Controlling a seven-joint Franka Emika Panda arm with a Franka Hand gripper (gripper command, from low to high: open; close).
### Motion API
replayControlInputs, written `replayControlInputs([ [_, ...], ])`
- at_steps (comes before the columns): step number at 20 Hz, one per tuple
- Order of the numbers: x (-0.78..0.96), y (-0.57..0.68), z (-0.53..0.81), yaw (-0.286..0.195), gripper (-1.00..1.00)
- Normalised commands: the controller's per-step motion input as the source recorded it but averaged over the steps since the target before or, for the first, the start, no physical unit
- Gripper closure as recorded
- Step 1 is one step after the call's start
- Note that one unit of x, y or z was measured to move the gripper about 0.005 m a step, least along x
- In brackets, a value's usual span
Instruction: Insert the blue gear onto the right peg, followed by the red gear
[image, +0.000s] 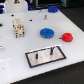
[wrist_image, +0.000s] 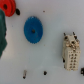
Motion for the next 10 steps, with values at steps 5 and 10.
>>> replayControlInputs([
  [5, -0.46, 0.46, -0.31, 0.0, -1.0],
  [10, -0.4, 0.38, -0.41, 0.0, -1.0],
])
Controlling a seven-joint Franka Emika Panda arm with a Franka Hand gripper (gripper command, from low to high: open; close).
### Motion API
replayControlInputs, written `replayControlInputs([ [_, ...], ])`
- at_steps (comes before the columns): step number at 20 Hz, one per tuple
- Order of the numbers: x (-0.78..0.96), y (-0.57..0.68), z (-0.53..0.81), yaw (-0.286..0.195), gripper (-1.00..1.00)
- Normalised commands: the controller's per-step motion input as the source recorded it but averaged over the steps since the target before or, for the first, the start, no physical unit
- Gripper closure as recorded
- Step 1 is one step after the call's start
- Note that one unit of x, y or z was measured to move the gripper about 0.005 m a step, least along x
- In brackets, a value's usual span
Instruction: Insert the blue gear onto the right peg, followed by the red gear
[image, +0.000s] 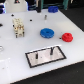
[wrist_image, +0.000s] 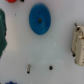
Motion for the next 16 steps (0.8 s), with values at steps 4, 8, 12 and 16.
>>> replayControlInputs([
  [4, -0.31, 0.28, -0.5, 0.0, -1.0],
  [8, -0.24, 0.21, -0.56, 0.0, -1.0],
  [12, -0.21, 0.08, -0.55, 0.0, -1.0],
  [16, -0.21, 0.02, -0.54, 0.0, -1.0],
])
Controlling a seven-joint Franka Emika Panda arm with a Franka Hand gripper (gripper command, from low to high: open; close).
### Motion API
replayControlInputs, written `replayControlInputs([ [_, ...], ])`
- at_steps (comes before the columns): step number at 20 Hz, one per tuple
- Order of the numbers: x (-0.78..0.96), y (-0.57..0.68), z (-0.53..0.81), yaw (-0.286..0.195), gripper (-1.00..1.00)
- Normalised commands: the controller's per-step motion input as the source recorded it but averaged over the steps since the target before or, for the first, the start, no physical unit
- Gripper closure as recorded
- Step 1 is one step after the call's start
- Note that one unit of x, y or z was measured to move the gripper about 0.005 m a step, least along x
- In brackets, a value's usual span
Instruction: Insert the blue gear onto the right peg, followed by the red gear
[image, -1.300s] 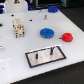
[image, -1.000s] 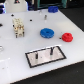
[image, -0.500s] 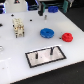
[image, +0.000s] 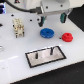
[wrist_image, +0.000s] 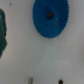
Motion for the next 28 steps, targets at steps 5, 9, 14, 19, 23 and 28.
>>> replayControlInputs([
  [5, -0.21, 0.01, -0.53, 0.0, -1.0],
  [9, -0.17, 0.0, -0.48, 0.0, -1.0],
  [14, -0.26, -0.02, -0.35, 0.0, -1.0],
  [19, -0.21, -0.01, -0.1, 0.0, 1.0],
  [23, -0.1, 0.0, 0.0, 0.0, 1.0],
  [28, -0.34, 0.0, -0.12, 0.0, 1.0],
])
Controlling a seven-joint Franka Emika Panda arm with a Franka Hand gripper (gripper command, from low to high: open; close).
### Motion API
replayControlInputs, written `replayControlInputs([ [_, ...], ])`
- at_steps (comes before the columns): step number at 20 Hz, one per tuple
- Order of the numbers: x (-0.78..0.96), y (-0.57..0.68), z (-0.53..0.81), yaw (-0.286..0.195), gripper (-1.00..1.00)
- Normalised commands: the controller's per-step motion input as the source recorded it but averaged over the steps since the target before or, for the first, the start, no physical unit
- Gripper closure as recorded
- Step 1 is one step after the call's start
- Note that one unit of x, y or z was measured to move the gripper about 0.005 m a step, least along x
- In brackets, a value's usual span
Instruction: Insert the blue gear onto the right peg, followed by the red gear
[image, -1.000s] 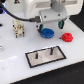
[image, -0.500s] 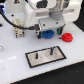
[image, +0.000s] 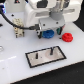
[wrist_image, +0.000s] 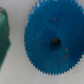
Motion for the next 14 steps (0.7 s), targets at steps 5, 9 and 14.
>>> replayControlInputs([
  [5, -0.14, 0.0, -0.02, 0.0, 1.0],
  [9, 0.03, 0.01, 0.11, 0.0, 1.0],
  [14, 0.14, 0.01, 0.39, 0.0, 1.0],
])
